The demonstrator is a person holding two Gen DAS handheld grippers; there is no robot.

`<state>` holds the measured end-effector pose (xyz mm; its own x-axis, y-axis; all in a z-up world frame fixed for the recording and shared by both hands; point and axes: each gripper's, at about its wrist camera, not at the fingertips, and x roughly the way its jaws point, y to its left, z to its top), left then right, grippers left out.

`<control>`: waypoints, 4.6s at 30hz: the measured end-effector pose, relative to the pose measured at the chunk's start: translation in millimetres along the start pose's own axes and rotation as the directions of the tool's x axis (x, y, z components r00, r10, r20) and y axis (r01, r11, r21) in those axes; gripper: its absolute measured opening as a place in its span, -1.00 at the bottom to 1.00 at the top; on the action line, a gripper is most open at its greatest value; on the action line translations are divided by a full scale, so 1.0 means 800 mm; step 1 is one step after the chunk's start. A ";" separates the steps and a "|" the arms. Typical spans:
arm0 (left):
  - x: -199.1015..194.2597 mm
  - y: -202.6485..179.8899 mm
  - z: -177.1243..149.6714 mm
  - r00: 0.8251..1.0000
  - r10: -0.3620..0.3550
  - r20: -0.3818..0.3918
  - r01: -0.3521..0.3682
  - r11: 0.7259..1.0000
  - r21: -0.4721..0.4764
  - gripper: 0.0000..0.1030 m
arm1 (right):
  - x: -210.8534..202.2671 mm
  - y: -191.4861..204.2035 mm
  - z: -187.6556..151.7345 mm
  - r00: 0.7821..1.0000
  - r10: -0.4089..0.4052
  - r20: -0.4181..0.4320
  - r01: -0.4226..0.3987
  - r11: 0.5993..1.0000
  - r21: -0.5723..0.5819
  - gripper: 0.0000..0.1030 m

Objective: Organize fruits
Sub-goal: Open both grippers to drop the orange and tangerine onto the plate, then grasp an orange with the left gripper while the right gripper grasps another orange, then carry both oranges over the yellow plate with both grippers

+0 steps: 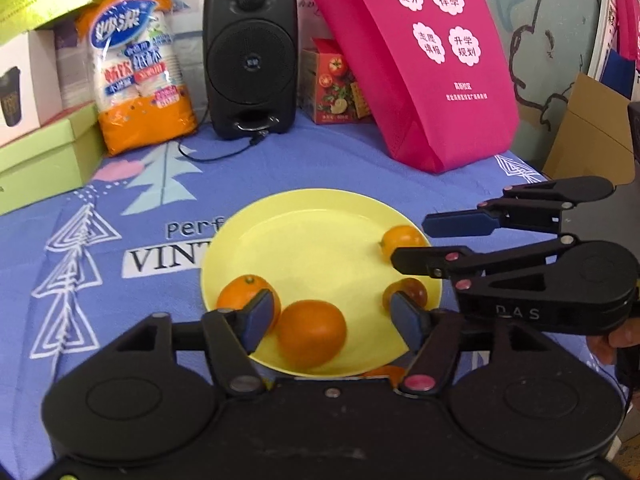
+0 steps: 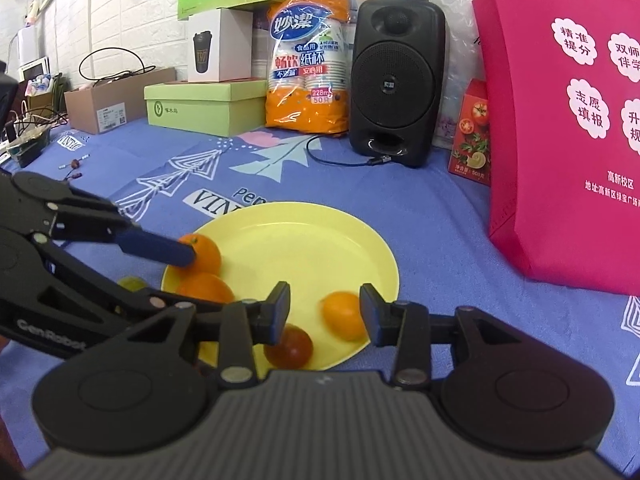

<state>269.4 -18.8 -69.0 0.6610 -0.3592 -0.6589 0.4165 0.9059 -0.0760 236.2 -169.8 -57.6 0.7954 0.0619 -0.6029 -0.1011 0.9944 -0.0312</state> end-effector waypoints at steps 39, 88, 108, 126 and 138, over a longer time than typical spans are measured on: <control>-0.087 0.054 -0.118 0.989 0.142 -0.029 -0.144 0.985 -0.091 0.36 | -0.086 0.066 -0.093 0.994 0.053 -0.095 -0.062 0.994 -0.094 0.04; -0.063 0.053 -0.107 0.998 0.065 -0.003 -0.065 0.996 -0.056 -0.29 | -0.072 0.132 -0.095 0.965 0.247 -0.086 -0.259 0.949 -0.181 -0.31; -0.088 0.046 -0.111 0.999 0.050 0.021 -0.049 0.998 -0.041 -0.37 | -0.093 0.131 -0.100 0.967 0.241 -0.082 -0.253 0.950 -0.185 -0.31; -0.052 0.045 -0.018 0.995 0.020 0.094 -0.021 1.000 0.008 -0.36 | -0.072 0.060 -0.038 0.992 0.116 0.039 -0.110 0.986 -0.125 -0.31; 0.046 0.057 0.048 0.998 0.037 0.044 -0.038 0.999 0.007 -0.25 | -0.007 0.051 -0.010 0.994 0.112 -0.018 -0.113 0.984 -0.136 -0.31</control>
<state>337.0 0.8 -68.3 0.7027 -0.3344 -0.6280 0.3956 0.9173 -0.0458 223.1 -130.7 -62.2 0.7684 0.1715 -0.6166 -0.2712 0.9599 -0.0709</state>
